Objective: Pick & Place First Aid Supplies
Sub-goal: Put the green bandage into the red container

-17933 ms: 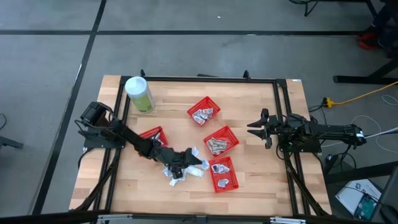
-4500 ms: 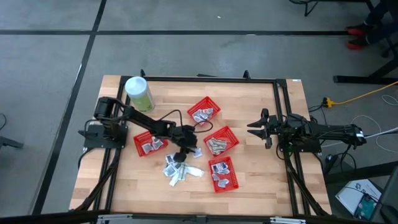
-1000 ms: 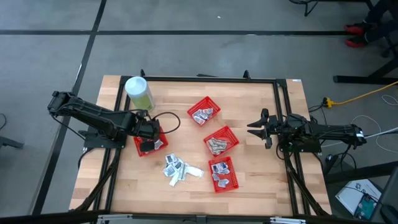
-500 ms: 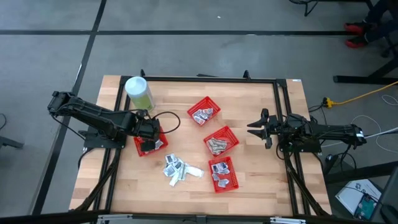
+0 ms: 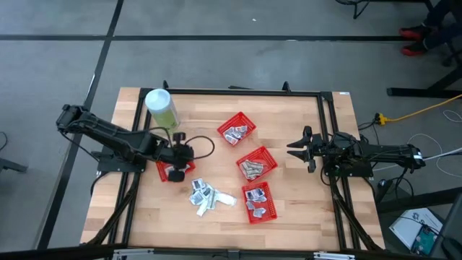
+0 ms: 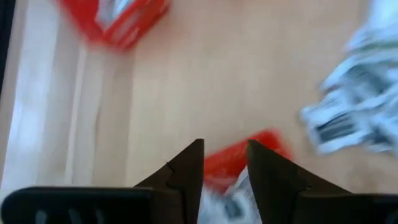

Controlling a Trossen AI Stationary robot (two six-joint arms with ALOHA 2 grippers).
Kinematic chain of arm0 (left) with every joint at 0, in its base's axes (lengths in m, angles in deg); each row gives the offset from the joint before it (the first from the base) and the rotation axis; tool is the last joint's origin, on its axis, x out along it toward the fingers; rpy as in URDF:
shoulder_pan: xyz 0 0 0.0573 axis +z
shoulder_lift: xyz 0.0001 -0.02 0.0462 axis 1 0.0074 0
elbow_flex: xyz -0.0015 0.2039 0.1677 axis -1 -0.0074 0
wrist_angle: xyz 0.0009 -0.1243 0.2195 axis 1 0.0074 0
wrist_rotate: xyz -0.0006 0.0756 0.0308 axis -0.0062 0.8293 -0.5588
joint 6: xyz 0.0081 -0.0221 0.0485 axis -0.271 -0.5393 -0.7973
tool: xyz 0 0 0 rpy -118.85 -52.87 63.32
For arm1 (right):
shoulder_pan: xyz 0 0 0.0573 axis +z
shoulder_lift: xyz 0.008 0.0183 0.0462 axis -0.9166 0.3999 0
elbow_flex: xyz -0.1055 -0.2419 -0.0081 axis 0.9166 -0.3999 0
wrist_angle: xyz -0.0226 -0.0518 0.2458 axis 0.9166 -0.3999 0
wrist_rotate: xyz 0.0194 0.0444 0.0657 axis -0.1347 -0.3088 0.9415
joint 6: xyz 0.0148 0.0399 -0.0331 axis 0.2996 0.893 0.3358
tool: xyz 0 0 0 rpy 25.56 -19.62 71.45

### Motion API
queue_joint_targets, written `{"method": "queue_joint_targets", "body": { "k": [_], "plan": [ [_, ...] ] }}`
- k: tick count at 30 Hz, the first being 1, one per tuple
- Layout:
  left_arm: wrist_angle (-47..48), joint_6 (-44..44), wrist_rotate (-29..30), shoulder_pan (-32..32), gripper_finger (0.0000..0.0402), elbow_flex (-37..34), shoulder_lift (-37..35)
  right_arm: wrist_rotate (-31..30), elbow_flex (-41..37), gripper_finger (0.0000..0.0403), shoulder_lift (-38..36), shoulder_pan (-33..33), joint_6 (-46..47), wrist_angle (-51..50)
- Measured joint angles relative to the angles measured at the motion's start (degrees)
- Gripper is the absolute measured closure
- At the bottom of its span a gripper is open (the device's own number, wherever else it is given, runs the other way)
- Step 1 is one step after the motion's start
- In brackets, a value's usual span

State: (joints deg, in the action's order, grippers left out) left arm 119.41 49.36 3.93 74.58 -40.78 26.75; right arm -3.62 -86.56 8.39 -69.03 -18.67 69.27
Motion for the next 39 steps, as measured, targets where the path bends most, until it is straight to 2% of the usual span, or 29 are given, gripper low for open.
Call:
{"method": "queue_joint_targets", "body": {
  "k": [5,13,26,29,33,39],
  "plan": [
    [-9.5,-7.56,-2.84,-3.22,0.0288,0.0,0.02,-0.01,0.0,0.0276,0.0,0.0,0.0,0.0],
    [-21.39,-15.54,-11.83,-6.55,0.0286,0.0,2.61,0.01,0.0,0.0276,0.01,0.0,0.0,0.0],
    [-34.93,-22.18,-12.54,-5.94,0.0292,-0.02,22.0,0.01,0.0,0.0276,0.01,0.0,0.0,-0.01],
    [-37.48,-21.48,-12.77,-4.98,0.0291,-0.02,26.36,-0.01,0.0,0.0276,0.01,0.01,0.0,-0.02],
    [-40.72,-20.45,-16.47,-4.18,0.0291,-0.02,30.43,0.0,0.0,0.0276,0.01,0.0,0.0,-0.02],
    [-42.41,-17.92,-21.59,-3.05,0.0295,-0.02,31.78,0.01,0.0,0.0276,0.0,-0.01,0.0,-0.02]
  ]
}}
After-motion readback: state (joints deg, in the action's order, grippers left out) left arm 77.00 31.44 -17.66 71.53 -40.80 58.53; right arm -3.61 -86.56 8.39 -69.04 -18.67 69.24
